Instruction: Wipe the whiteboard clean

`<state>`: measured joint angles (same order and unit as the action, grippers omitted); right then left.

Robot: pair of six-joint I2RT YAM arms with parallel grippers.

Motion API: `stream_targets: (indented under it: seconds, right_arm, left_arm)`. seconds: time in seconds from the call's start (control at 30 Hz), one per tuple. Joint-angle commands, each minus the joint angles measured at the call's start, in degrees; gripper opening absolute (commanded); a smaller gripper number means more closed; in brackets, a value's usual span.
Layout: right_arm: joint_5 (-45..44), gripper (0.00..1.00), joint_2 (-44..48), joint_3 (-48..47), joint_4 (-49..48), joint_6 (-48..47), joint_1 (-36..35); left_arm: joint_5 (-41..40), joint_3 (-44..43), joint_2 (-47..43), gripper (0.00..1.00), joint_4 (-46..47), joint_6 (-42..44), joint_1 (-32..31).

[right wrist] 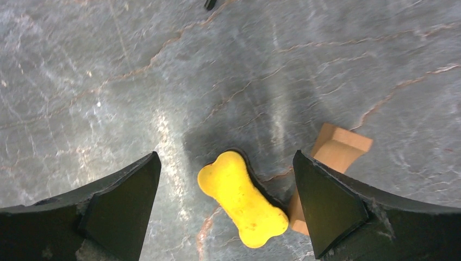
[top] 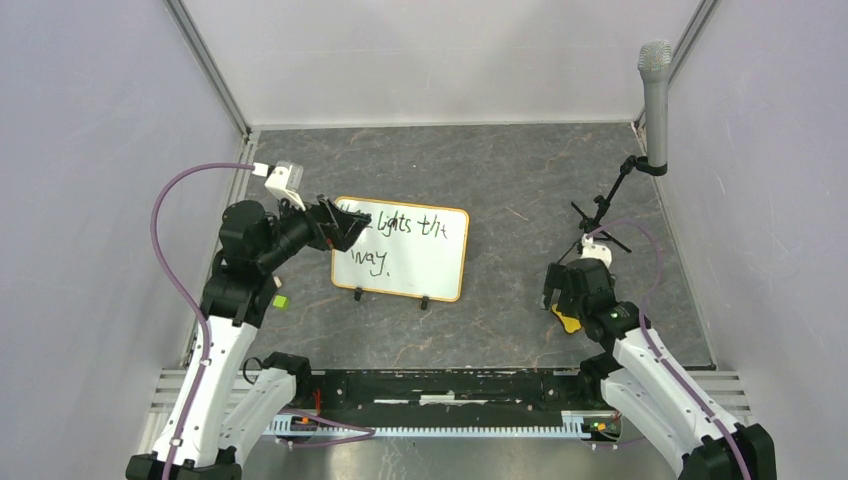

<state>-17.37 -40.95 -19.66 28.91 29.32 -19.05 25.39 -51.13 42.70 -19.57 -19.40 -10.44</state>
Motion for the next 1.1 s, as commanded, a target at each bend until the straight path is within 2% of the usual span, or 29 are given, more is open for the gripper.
stream_targets:
  seconds: [0.0, 0.33, 0.57, 0.73, 0.87, 0.97, 1.07]
  right_arm:
    - [7.3, 0.98, -1.7, -1.3, 1.5, -1.4, 0.1]
    - [12.5, 0.99, -5.2, -0.6, 1.6, -1.5, -0.6]
    - [12.0, 0.99, -4.6, 0.1, 4.3, 3.1, -9.3]
    - [7.0, 0.99, -5.8, -1.5, 5.4, 6.6, -15.5]
    - [-0.7, 0.89, -4.9, -1.6, 7.4, 8.8, -15.5]
    - [-5.9, 0.87, -5.2, -1.7, 7.8, 11.7, -15.5]
    - [-7.5, 0.79, -5.1, -2.2, 7.4, 11.8, -15.5]
  left_arm:
    - [-0.7, 0.4, 0.9, 1.00, 0.3, 1.3, -0.6]
    - [-1.3, 0.9, 0.5, 1.00, 0.3, 1.2, -0.6]
    - [-1.5, 1.0, 0.3, 1.00, 0.6, 1.1, -0.6]
    - [-1.6, 1.2, 0.0, 1.00, 0.6, 1.1, -0.6]
    - [-1.5, 1.2, -0.2, 1.00, 0.6, 1.1, -0.6]
    - [-1.2, 1.2, -0.3, 1.00, 0.9, 1.1, -0.6]
    - [-1.4, 1.5, -0.6, 1.00, 1.0, 1.1, -0.6]
